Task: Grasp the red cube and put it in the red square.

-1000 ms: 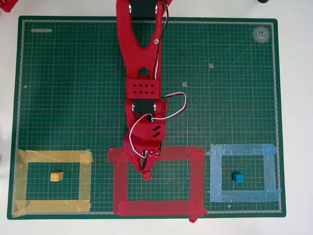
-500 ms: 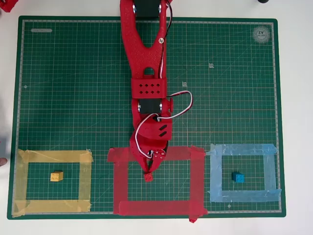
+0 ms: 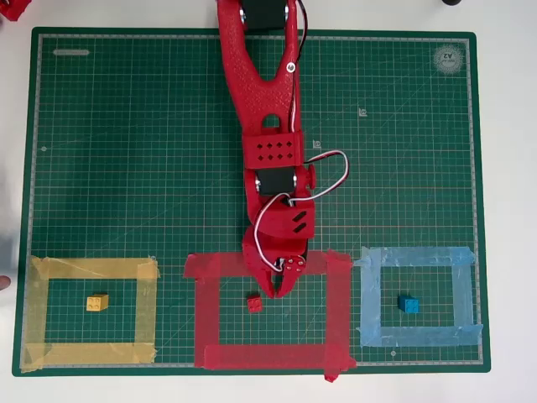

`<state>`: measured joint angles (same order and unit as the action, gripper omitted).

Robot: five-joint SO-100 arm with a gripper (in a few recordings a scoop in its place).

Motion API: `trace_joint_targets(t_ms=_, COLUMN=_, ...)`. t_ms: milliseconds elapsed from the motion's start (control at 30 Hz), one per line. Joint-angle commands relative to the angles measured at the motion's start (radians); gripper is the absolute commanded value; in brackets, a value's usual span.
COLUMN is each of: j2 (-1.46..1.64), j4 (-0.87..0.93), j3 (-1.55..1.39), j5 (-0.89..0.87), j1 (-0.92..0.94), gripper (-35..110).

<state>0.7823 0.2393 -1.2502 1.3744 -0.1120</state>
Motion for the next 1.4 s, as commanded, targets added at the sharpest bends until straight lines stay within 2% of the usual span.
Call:
trace_joint_targets(t_ms=0, j2=0.04, j4=-0.015, j3=0.023, j5=-0.012, j1=-0.008, gripper=-1)
trace_joint_targets(t_ms=533, j2=0.206, j4=-0.015, j3=-0.23, j5=0.044, j1=0.003, gripper=-1)
trace_joint_targets(t_ms=1000, j2=0.192, j4=-0.015, j3=-0.206, j5=0.078, j1=0.058, gripper=-1)
trace_joint_targets(t_ms=1167, j2=0.164, j4=-0.094, j3=-0.201, j5=0.091, j1=0.058, gripper=-1)
trace_joint_targets(t_ms=1367, j2=0.101, j4=-0.098, j3=-0.12, j5=0.106, j1=0.063, gripper=-1)
